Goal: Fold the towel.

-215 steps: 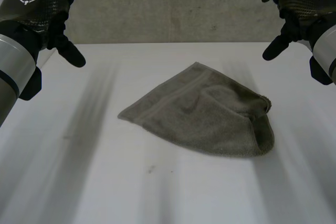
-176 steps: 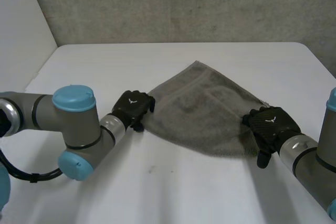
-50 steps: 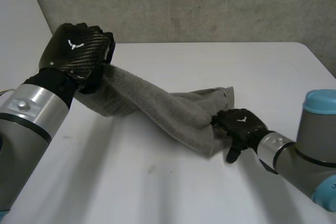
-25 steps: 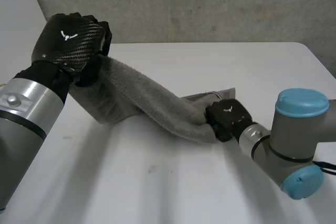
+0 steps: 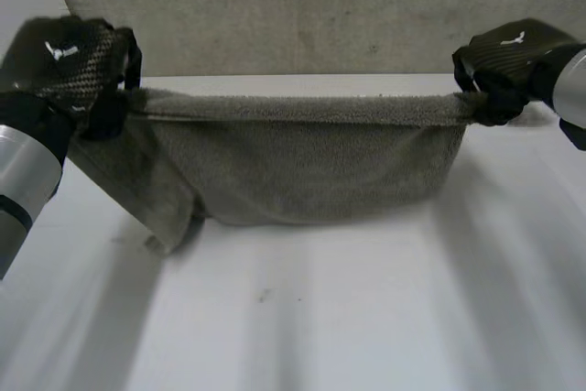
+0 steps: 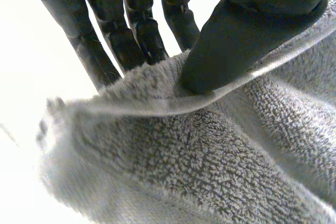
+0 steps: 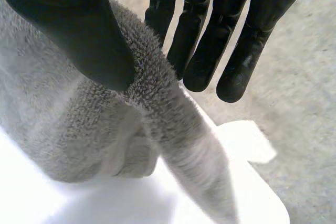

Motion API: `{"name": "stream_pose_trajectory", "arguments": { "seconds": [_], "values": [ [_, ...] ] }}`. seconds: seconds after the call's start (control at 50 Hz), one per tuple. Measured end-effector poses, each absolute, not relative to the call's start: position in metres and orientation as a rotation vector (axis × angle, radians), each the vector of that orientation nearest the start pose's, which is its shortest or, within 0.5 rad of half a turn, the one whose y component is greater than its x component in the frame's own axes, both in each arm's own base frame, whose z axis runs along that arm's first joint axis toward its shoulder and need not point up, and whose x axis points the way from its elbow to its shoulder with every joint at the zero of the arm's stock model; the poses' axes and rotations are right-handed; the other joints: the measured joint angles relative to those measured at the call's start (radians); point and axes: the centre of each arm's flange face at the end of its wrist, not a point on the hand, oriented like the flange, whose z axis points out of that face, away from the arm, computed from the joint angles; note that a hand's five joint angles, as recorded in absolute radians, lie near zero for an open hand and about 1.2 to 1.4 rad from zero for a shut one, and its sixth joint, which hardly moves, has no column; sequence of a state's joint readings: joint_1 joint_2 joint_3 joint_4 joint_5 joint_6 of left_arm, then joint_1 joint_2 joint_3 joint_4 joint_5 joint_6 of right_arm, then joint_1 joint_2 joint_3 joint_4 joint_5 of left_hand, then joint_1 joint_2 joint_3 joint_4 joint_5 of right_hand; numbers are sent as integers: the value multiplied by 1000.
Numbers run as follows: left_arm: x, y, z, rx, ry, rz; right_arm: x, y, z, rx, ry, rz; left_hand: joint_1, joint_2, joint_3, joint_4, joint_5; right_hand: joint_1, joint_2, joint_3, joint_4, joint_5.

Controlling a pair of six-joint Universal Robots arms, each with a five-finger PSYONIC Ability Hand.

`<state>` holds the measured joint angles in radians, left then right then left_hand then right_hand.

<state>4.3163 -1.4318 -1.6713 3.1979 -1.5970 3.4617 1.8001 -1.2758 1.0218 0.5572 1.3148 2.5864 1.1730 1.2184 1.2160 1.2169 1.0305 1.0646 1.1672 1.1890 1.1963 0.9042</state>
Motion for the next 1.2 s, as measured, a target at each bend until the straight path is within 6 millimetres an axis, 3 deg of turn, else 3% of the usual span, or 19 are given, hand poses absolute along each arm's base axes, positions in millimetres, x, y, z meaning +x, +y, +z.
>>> {"name": "stream_pose_trajectory", "arguments": {
  "seconds": [0.16,0.26,0.36,0.42,0.48,0.56,0.58,0.6,0.64,0.66,0.68,0.7,0.74,0.84,0.88,0.96,1.08,1.1,1.2],
  "values": [
    [-231,-230,276,767,2189,-2155,246,-324,286,-1257,2256,-1776,0,0,0,0,0,0,0,0,0,0],
    [-238,-252,231,807,2315,-1986,272,-353,233,-1266,2267,-1811,0,0,0,0,0,0,0,0,0,6],
    [-237,-273,204,799,2363,-1900,284,-361,199,-1278,2278,-1817,0,0,0,0,0,0,0,0,0,6],
    [-238,-291,194,783,2361,-1894,288,-366,186,-1280,2268,-1836,0,0,0,0,0,0,0,0,0,6],
    [-241,-306,192,763,2329,-1937,292,-375,188,-1254,2219,-1927,0,0,0,0,0,0,0,0,0,6],
    [-249,-335,207,707,2189,-2118,297,-395,209,-1169,2082,-2165,0,0,1,0,0,0,0,0,0,6],
    [-253,-352,225,655,2052,-2271,300,-405,231,-1090,1970,-2337,0,0,1,0,0,0,5,1,1,6],
    [-253,-352,225,655,2052,-2271,300,-405,231,-1090,1970,-2337,0,0,1,0,0,0,5,1,1,6],
    [-258,-371,261,556,1795,-2511,300,-414,267,-950,1786,-2565,0,0,1,0,0,0,7,1,1,6],
    [-259,-377,280,503,1660,-2616,299,-416,301,-819,1612,-2731,0,0,1,0,0,0,10,2,1,6],
    [-259,-377,280,503,1660,-2616,299,-416,301,-819,1612,-2731,0,0,1,0,0,0,10,2,1,6],
    [-258,-381,313,412,1426,-2772,298,-415,325,-725,1483,-2830,0,0,1,0,1,0,10,2,1,6],
    [-255,-378,349,321,1184,-2903,291,-402,380,-527,1189,-2988,0,0,1,0,6,0,10,2,1,7],
    [-248,-367,372,264,1047,-2970,286,-381,402,-531,1126,-2970,0,0,1,0,10,0,10,2,1,12],
    [-246,-364,363,282,1116,-2941,287,-377,395,-597,1194,-2916,0,0,1,0,10,0,10,2,1,13],
    [-239,-363,332,338,1322,-2829,289,-368,360,-796,1438,-2705,0,0,1,0,10,0,10,2,1,24],
    [-224,-354,265,442,1726,-2549,287,-353,295,-1008,1776,-2336,0,1,1,0,10,0,10,3,1,25],
    [-221,-348,243,475,1846,-2451,286,-347,270,-1059,1884,-2197,0,1,1,0,10,0,10,3,1,25],
    [-215,-328,198,547,2085,-2231,282,-337,212,-1122,2070,-1944,0,1,1,0,10,0,10,3,1,27]
  ]
}}
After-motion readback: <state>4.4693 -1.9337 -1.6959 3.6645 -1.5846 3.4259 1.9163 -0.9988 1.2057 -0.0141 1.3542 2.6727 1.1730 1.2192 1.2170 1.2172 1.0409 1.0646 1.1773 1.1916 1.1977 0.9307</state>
